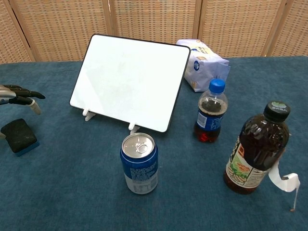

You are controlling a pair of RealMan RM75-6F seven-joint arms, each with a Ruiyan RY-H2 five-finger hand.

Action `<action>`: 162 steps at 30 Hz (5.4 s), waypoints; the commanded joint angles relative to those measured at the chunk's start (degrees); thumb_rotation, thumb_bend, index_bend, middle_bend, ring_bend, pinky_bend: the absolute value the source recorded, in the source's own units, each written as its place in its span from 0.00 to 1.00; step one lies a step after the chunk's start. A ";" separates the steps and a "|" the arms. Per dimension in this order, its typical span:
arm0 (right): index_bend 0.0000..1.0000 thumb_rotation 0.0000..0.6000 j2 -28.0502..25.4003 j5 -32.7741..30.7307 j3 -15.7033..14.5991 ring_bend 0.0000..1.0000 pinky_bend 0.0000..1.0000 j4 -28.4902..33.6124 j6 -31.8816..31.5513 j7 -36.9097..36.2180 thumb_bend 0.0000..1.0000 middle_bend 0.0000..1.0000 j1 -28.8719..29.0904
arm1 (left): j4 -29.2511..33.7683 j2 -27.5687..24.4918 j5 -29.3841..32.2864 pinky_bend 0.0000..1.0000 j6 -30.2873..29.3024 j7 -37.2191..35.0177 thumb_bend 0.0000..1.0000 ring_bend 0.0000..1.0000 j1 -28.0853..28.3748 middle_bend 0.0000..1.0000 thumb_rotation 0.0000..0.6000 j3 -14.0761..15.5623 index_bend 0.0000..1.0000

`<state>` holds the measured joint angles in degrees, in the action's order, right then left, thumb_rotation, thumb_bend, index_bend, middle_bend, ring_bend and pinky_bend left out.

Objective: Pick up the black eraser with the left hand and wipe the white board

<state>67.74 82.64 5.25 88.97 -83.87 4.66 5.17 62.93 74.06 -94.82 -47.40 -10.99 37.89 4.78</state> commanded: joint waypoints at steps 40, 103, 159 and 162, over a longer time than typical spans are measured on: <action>0.07 1.00 -0.02 0.30 0.20 0.00 0.00 -0.07 -0.50 -0.50 0.00 0.00 -0.05 | -1.26 3.73 3.01 0.00 1.43 2.54 0.29 0.00 0.66 0.00 1.00 2.08 0.31; 0.07 1.00 -1.33 0.72 0.25 0.00 0.00 -0.55 0.58 -7.33 0.00 0.00 0.31 | -10.44 27.25 16.87 0.00 -20.81 24.47 0.37 0.00 6.60 0.00 1.00 -20.20 0.49; 0.07 1.00 -1.66 0.46 0.63 0.00 0.00 -1.57 0.66 -10.58 0.00 0.00 0.48 | -33.37 39.38 16.56 0.00 -19.38 17.05 0.37 0.00 14.20 0.00 1.00 -19.66 0.50; 0.07 1.00 -1.66 0.48 0.61 0.00 0.00 -1.61 0.71 -10.70 0.00 0.00 0.50 | -33.82 39.52 16.56 0.00 -19.06 17.19 0.36 0.00 14.42 0.00 1.00 -19.52 0.50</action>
<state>66.08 83.12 5.86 87.36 -83.16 -6.04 5.68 29.16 113.54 -78.26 -66.51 6.16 52.26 -14.77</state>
